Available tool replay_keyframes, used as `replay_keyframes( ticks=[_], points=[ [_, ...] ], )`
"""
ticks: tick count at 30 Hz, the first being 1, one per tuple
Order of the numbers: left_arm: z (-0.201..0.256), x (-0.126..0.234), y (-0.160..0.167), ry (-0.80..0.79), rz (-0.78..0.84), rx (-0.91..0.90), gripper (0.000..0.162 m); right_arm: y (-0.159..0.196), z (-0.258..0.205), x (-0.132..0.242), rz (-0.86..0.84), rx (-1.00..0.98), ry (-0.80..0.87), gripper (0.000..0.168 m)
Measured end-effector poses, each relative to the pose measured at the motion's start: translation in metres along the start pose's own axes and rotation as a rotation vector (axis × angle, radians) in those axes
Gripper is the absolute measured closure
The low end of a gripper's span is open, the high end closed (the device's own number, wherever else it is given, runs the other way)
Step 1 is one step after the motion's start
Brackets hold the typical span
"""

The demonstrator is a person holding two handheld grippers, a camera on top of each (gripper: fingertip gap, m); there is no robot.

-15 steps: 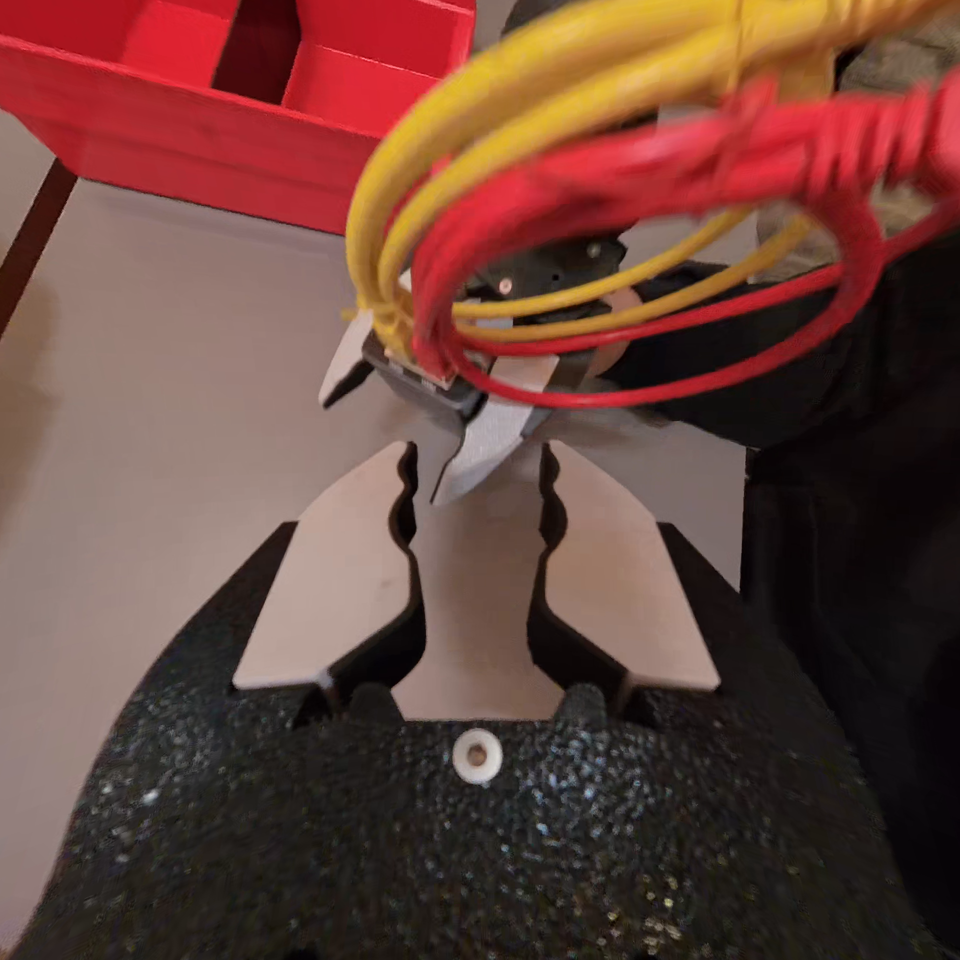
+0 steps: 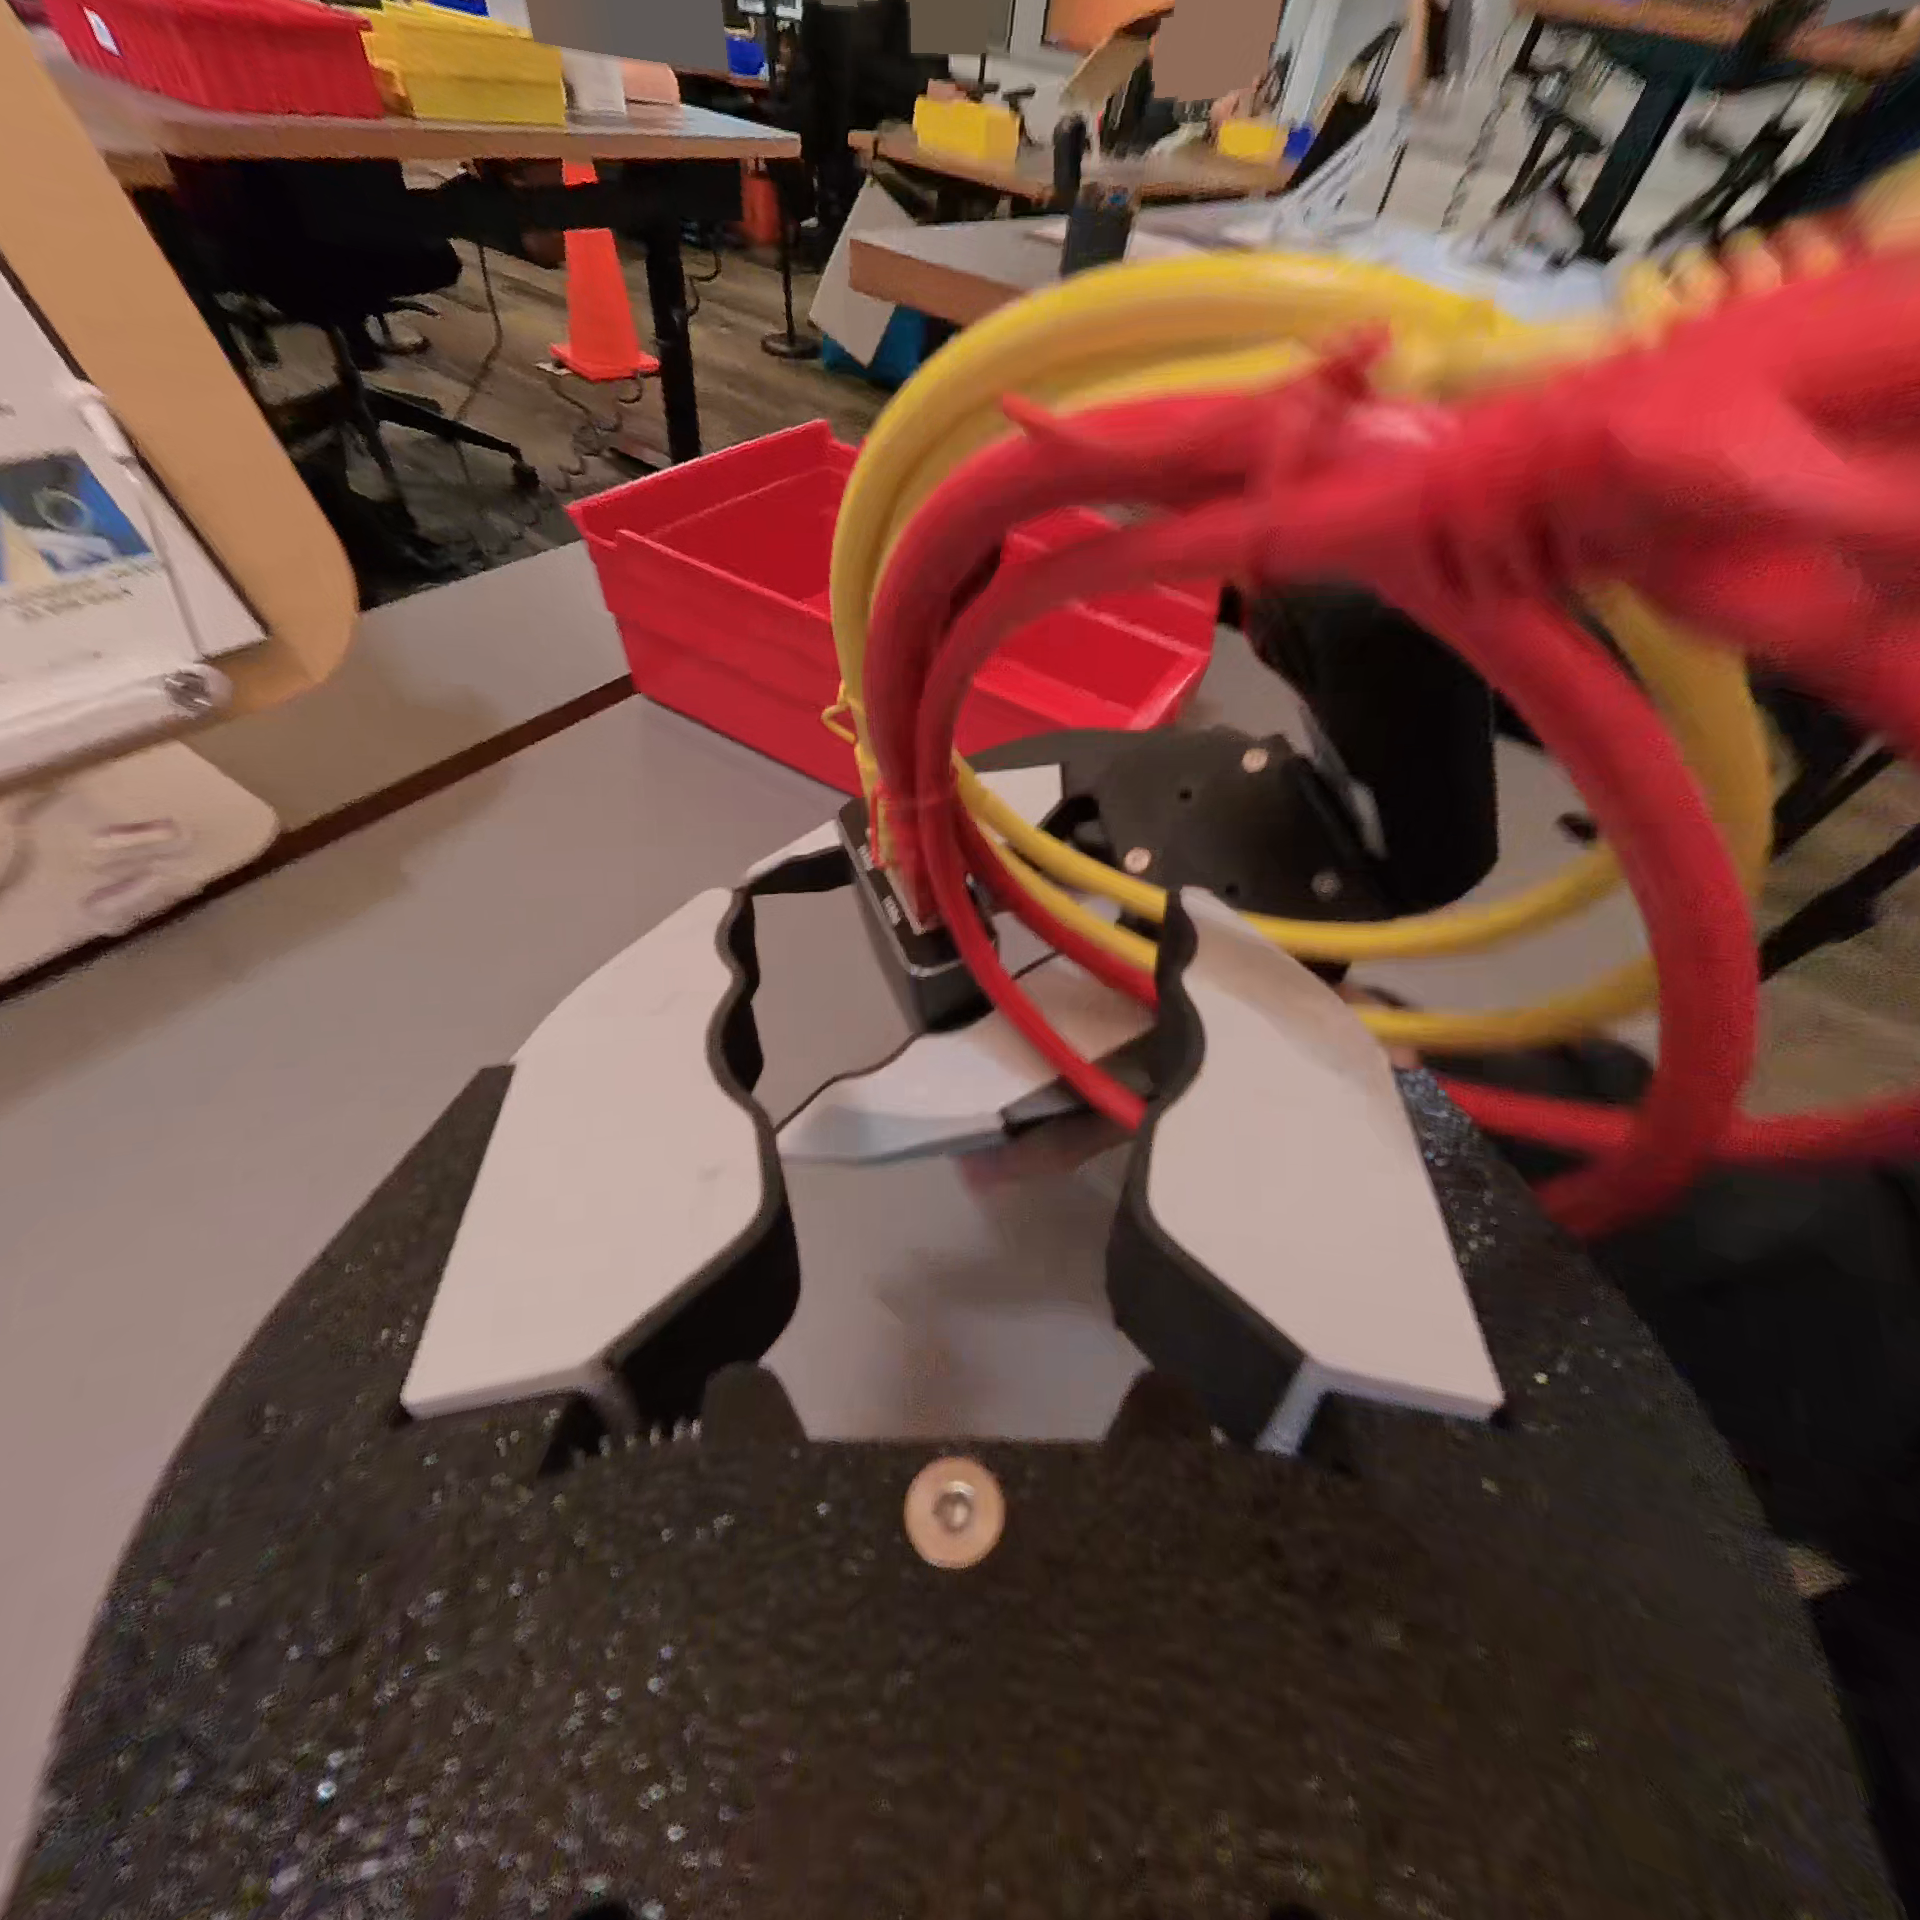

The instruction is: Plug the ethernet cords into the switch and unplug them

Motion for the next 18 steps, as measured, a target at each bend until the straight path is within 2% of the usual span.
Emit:
replay_keyframes(
  ticks=[5,7,8,13,15,18],
  points=[
    [-0.001,-0.006,-0.008,0.079,0.026,0.151,0.101,-0.007,-0.014,-0.002,-0.007,0.091,0.034,0.093],
    [-0.004,-0.004,-0.010,0.032,0.043,0.142,0.137,-0.009,-0.020,-0.004,-0.009,0.113,0.038,0.092],
    [-0.007,-0.002,-0.010,-0.010,0.047,0.106,0.144,-0.011,-0.022,-0.003,0.015,0.110,0.038,0.093],
    [-0.013,0.005,-0.012,0.040,0.008,0.141,0.146,-0.015,-0.022,0.002,0.065,0.176,0.007,0.091],
    [-0.015,0.011,-0.016,0.134,0.000,0.175,0.147,-0.019,-0.025,0.009,0.144,0.191,-0.099,0.092],
    [-0.017,0.022,-0.024,0.332,-0.058,0.202,0.150,-0.019,-0.027,0.024,0.266,0.181,-0.341,0.083]
  ],
)
Point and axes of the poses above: each gripper's, where its closed fingertips meet, x back along the fingers, y out of its underside, z = x × y across the jaws, the point moved 6 cm from there along x, back along the fingers, and after that the axes turned 13 degrees about -z, right-handed, at the moved point
